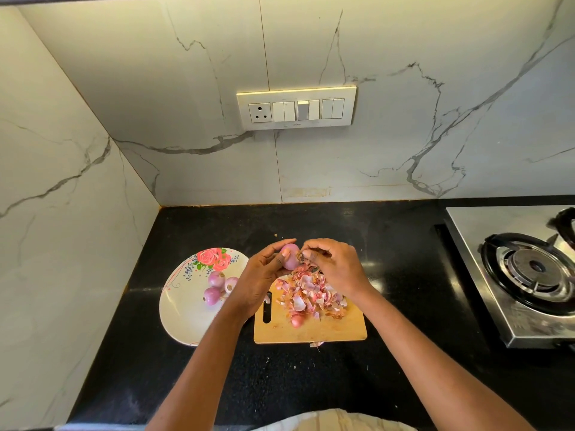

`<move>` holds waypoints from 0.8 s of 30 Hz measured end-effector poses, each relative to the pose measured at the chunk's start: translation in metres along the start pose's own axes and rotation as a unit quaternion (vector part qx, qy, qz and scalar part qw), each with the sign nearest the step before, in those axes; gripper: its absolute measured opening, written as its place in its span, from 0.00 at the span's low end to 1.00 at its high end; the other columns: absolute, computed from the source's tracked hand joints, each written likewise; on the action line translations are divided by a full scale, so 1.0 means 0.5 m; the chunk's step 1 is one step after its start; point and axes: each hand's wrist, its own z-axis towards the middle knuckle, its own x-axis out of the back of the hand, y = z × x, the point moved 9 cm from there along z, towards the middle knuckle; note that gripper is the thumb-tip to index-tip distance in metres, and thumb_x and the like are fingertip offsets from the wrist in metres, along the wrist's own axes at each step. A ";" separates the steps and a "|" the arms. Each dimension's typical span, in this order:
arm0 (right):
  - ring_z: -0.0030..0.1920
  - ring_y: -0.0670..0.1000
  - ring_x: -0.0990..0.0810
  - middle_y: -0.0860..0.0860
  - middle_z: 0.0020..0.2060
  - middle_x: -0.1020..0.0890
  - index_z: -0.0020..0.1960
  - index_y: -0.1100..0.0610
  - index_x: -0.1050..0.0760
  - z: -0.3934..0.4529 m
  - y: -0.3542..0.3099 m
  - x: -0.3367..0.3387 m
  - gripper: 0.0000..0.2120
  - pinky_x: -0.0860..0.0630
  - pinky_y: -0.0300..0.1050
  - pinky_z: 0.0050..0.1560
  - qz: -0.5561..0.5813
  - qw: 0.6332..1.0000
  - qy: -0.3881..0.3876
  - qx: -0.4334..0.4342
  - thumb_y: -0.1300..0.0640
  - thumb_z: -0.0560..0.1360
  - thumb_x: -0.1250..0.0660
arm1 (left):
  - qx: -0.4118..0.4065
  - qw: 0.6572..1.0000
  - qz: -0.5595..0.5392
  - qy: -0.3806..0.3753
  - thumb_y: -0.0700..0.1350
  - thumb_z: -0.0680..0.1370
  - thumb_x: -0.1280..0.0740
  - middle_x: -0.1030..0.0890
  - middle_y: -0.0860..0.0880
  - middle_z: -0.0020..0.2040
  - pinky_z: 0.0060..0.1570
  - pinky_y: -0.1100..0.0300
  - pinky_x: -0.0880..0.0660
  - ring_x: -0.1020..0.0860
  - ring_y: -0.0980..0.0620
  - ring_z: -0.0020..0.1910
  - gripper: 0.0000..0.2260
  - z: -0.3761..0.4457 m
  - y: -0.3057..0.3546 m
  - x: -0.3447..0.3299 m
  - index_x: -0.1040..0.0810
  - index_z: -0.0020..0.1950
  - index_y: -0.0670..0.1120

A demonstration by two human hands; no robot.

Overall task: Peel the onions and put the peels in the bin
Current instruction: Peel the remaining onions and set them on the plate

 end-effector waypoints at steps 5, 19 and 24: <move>0.50 0.39 0.19 0.43 0.47 0.16 0.55 0.53 0.17 -0.001 0.007 -0.001 0.07 0.25 0.29 0.49 0.009 1.000 -0.008 -0.012 0.54 0.80 0.30 | -0.010 0.999 0.036 -0.010 0.49 0.83 0.38 0.17 0.52 0.59 0.56 0.57 0.19 0.18 0.51 0.57 0.12 0.006 0.016 0.003 0.21 0.65 0.54; 0.40 0.34 0.24 0.43 0.41 0.21 0.54 0.54 0.23 -0.029 0.030 -0.040 0.13 0.29 0.29 0.42 0.037 0.993 -0.039 -0.105 0.48 0.85 0.43 | 0.026 0.992 -0.036 0.121 0.50 0.84 0.40 0.22 0.45 0.65 0.56 0.60 0.20 0.21 0.46 0.63 0.17 0.010 -0.043 0.048 0.26 0.72 0.47; 0.54 0.41 0.22 0.46 0.55 0.20 0.61 0.51 0.23 -0.008 0.019 -0.043 0.12 0.28 0.32 0.51 -0.028 0.997 -0.036 -0.064 0.47 0.82 0.34 | 0.013 0.996 -0.037 0.083 0.51 0.84 0.41 0.20 0.46 0.63 0.59 0.57 0.20 0.20 0.47 0.61 0.14 0.007 -0.023 0.021 0.24 0.68 0.51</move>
